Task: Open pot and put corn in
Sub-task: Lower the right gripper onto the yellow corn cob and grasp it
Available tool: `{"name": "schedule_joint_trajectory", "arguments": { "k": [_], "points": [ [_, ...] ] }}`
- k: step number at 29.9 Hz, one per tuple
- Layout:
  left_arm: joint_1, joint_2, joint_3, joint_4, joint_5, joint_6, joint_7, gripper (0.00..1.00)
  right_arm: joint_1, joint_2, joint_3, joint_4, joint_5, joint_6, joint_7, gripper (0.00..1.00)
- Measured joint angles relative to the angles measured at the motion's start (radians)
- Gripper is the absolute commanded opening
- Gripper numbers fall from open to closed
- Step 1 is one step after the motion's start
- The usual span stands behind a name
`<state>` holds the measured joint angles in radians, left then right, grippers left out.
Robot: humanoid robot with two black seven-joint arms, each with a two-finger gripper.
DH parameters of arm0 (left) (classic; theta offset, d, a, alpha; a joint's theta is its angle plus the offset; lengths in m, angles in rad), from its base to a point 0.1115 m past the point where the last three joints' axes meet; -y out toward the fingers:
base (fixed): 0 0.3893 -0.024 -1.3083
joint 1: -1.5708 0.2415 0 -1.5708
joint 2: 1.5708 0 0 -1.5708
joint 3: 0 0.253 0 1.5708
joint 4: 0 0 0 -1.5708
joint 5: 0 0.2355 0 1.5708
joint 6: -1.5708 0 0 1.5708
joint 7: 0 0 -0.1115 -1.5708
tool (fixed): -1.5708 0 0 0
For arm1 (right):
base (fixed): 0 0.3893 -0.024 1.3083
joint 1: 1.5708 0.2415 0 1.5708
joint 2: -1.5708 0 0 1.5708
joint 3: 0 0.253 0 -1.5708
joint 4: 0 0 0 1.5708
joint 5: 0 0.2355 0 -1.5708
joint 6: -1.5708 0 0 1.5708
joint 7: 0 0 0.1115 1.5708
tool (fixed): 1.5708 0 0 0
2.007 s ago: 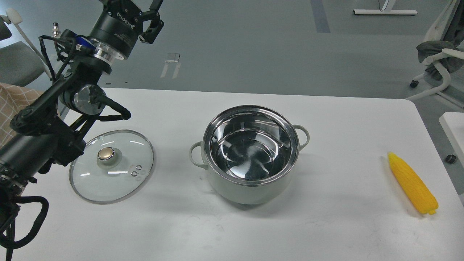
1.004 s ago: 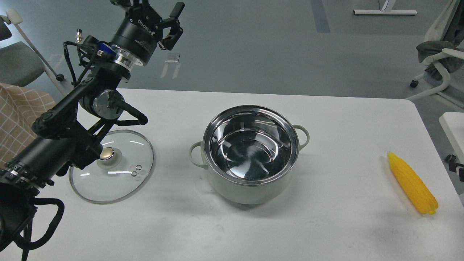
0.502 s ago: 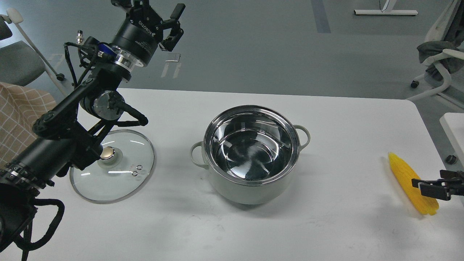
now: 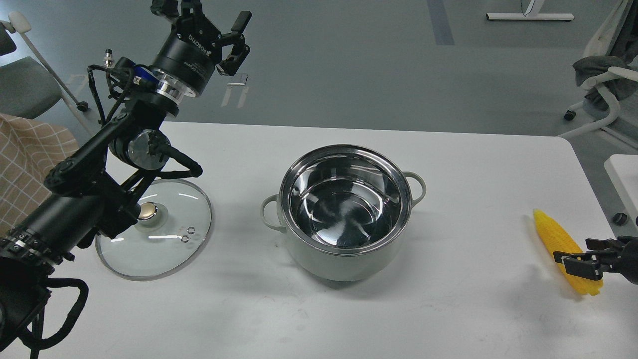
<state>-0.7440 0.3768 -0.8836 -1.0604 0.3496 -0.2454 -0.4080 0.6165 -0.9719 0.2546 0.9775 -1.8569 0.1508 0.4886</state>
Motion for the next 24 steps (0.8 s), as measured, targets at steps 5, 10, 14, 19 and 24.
{"name": "schedule_joint_trajectory", "arguments": {
  "k": [5, 10, 14, 19, 24],
  "points": [
    [0.001, 0.000, 0.000, 0.000, 0.000, 0.000, 0.000, 0.98, 0.003, 0.022, -0.016, -0.026, -0.025, 0.004, 0.000, 0.53],
    [0.003, 0.002, 0.000, -0.001, 0.000, 0.000, 0.000, 0.98, 0.005, 0.028, -0.021, -0.029, -0.027, 0.008, 0.000, 0.11],
    [0.004, 0.002, -0.001, -0.004, 0.000, 0.000, 0.000, 0.98, 0.007, 0.028, -0.021, -0.028, -0.026, 0.008, 0.000, 0.00],
    [0.009, 0.002, -0.002, -0.005, 0.000, 0.001, 0.000, 0.98, 0.013, 0.005, -0.020, 0.013, -0.018, 0.008, 0.000, 0.00],
    [0.009, 0.002, -0.002, -0.006, 0.000, 0.001, 0.000, 0.98, 0.053, -0.092, -0.015, 0.113, -0.008, 0.008, 0.000, 0.00]
  ]
}}
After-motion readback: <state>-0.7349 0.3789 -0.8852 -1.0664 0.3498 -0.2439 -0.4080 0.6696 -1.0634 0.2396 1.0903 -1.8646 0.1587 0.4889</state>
